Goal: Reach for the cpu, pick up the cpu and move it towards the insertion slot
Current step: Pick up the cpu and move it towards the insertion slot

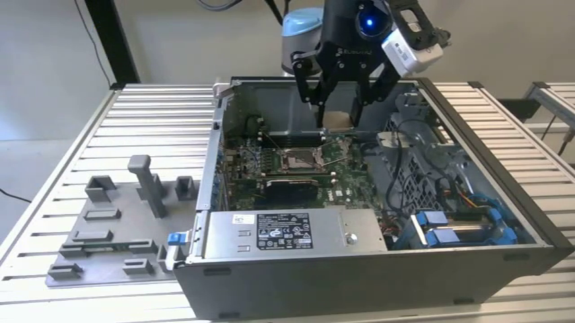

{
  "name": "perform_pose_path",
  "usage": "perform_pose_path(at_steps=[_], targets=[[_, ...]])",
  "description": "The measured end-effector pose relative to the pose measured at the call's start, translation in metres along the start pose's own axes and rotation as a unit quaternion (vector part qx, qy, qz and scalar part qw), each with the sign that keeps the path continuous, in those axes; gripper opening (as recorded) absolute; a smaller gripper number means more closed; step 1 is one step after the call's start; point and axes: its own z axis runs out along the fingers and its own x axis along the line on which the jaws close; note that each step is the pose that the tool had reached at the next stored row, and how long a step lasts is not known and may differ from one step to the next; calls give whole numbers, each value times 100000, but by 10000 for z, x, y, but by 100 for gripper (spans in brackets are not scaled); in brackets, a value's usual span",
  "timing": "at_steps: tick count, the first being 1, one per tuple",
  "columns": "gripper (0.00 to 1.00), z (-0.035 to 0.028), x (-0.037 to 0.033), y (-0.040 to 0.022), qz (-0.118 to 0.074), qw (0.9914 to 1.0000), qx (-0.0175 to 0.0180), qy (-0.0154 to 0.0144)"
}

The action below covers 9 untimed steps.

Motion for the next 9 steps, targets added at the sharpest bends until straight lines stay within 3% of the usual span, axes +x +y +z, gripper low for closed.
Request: perform_pose_path(at_steps=[4,9], targets=[[0,15,8,122,5,100000,18,-2],[0,44,77,269,4,100000,25,-37]])
